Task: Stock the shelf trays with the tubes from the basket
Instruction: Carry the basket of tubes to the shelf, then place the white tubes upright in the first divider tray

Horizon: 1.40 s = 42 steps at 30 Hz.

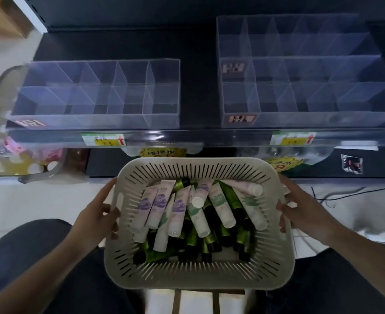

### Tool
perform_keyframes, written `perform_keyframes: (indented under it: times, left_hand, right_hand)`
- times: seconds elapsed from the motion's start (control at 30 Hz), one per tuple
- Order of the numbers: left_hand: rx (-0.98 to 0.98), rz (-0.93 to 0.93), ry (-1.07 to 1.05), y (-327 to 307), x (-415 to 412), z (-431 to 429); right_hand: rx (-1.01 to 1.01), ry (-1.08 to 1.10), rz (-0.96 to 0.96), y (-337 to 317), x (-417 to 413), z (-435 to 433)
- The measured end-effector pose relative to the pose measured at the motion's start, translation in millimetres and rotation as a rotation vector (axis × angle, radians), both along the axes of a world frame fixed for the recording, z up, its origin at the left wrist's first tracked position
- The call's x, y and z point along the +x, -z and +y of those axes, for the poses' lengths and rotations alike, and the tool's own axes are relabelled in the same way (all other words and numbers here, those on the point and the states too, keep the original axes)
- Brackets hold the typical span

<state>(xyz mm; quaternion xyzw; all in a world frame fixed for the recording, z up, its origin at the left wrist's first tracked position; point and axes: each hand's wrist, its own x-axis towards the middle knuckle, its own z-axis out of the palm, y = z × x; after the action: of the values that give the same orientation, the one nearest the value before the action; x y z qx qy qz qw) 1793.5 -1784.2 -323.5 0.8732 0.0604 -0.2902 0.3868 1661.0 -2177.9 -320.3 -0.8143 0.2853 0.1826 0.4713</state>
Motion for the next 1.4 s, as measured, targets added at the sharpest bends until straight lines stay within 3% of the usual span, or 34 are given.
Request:
perform_keyframes:
  times: [0.27, 0.57, 0.77, 0.9, 1.1, 1.4]
  left_hand:
    - [-0.041, -0.056, 0.045, 8.5, -0.6, 8.4]
    - [-0.113, -0.053, 0.109, 0.7, -11.7, 12.0]
    - [-0.03, -0.103, 0.165, -11.0, -28.3, 19.0]
    - [0.113, -0.274, 0.251, -22.3, -36.7, 16.3]
    - [0.075, -0.544, 0.28, -41.7, -43.9, 0.5]
    - [0.039, -0.466, 0.262, -26.7, -32.6, -21.3]
  right_hand:
    - [0.037, 0.038, -0.043, 2.2, -3.8, 4.4]
    - [-0.078, -0.034, -0.044, -4.6, -11.4, 21.1]
    - [-0.42, -0.232, -0.133, -22.0, -19.2, 34.9]
    - [-0.545, -0.243, -0.196, -40.9, -20.0, 55.6]
    - [-0.534, -0.241, -0.219, -53.5, -14.3, 89.9]
    - [-0.51, -0.234, -0.22, -33.6, 19.8, 111.3]
